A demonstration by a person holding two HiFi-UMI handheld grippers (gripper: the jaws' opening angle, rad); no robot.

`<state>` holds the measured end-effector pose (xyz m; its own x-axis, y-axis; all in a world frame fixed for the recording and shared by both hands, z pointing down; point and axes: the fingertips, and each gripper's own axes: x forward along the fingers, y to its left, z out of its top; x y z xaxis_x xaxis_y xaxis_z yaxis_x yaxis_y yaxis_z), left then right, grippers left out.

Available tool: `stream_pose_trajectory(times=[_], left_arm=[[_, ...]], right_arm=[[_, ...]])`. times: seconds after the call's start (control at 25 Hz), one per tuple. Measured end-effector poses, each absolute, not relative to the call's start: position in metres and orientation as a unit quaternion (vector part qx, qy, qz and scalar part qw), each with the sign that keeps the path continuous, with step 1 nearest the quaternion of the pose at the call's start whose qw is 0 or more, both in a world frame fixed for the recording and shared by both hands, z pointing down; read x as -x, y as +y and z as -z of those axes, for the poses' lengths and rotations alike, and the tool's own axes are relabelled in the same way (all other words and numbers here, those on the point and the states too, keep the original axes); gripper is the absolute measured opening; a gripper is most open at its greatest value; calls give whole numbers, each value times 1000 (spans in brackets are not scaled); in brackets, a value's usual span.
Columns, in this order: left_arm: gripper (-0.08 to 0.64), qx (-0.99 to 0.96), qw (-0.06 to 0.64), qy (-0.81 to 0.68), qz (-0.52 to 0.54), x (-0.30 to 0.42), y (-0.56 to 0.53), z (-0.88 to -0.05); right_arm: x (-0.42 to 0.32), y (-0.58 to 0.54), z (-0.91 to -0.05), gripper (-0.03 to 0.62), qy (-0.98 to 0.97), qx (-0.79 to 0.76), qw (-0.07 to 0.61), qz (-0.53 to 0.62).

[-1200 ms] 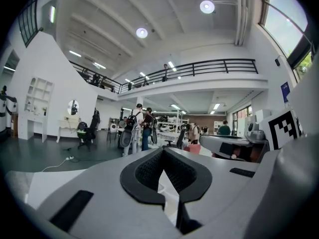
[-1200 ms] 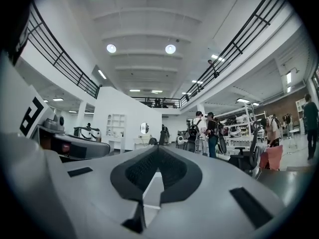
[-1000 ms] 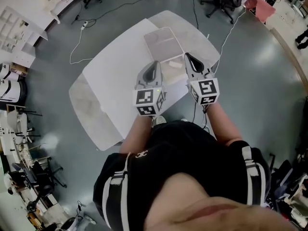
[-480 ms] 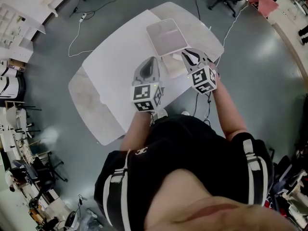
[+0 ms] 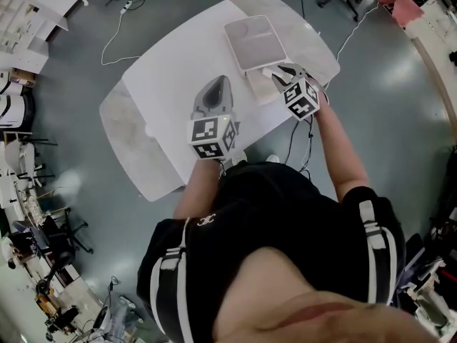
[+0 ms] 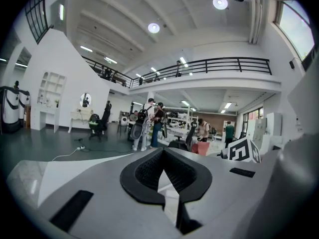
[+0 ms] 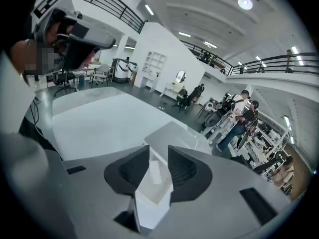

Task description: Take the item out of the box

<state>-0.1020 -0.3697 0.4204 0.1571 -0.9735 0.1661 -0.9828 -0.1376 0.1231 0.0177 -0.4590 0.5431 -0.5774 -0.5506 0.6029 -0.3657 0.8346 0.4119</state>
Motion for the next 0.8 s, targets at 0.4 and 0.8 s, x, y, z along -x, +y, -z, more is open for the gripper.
stream_pose_trajectory(times=[0.4, 0.8], left_arm=[[14, -728, 110, -676, -33, 133, -359, -428], [14, -704, 98, -700, -61, 159, -351, -426]], right_arm=[[-14, -485, -604, 97, -865, -241, 433, 81], [-18, -504, -669, 97, -836, -225, 493, 84]])
